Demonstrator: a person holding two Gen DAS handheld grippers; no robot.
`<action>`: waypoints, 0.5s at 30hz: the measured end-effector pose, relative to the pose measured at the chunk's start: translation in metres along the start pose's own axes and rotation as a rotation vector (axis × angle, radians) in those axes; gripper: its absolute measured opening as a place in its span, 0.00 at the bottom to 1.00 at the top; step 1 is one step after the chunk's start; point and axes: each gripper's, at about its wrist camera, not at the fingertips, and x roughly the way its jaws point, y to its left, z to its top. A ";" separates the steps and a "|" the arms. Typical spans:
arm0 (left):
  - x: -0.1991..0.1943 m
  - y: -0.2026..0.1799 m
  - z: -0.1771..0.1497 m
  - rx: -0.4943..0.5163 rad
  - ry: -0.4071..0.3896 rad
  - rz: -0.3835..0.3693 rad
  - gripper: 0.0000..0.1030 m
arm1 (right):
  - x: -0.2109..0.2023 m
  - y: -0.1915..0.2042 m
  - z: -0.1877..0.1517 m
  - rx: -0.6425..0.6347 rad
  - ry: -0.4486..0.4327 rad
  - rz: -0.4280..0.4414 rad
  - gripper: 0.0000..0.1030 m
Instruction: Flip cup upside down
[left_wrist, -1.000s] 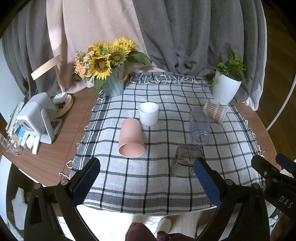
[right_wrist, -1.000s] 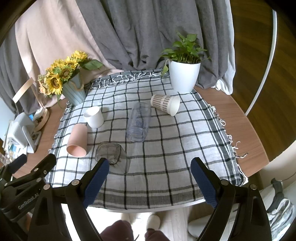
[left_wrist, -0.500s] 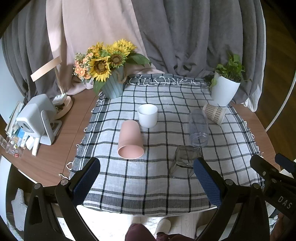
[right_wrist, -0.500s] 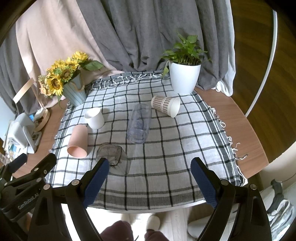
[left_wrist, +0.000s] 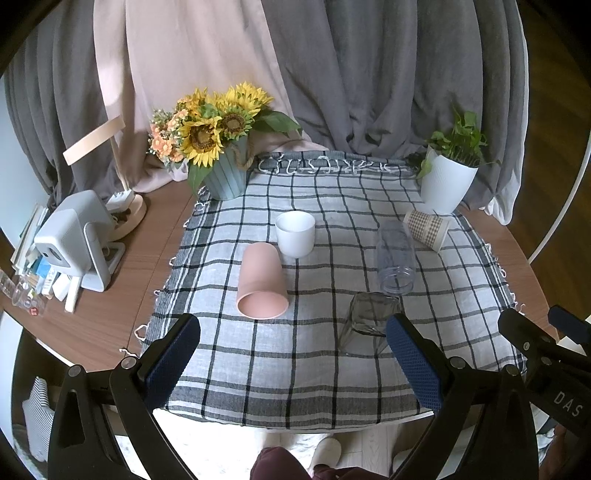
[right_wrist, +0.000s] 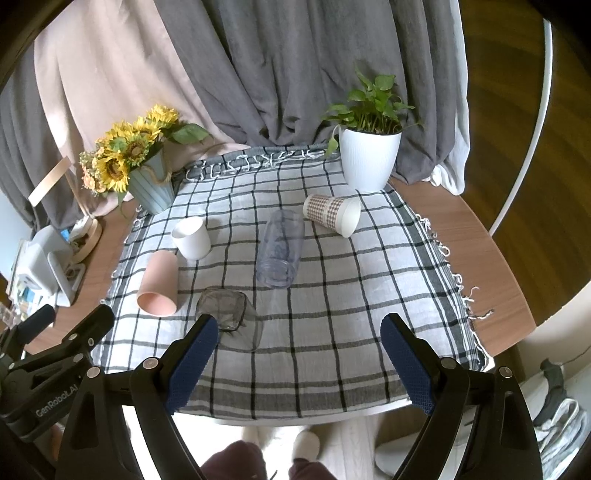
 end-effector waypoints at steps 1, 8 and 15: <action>0.000 0.000 0.001 0.000 -0.001 0.000 1.00 | 0.000 0.000 0.000 0.000 0.000 0.001 0.87; -0.001 0.000 0.000 -0.001 -0.002 -0.001 1.00 | 0.000 0.000 0.000 0.000 -0.002 0.000 0.87; -0.001 0.001 0.001 -0.001 -0.003 -0.001 1.00 | -0.002 0.001 0.000 -0.001 -0.004 0.001 0.87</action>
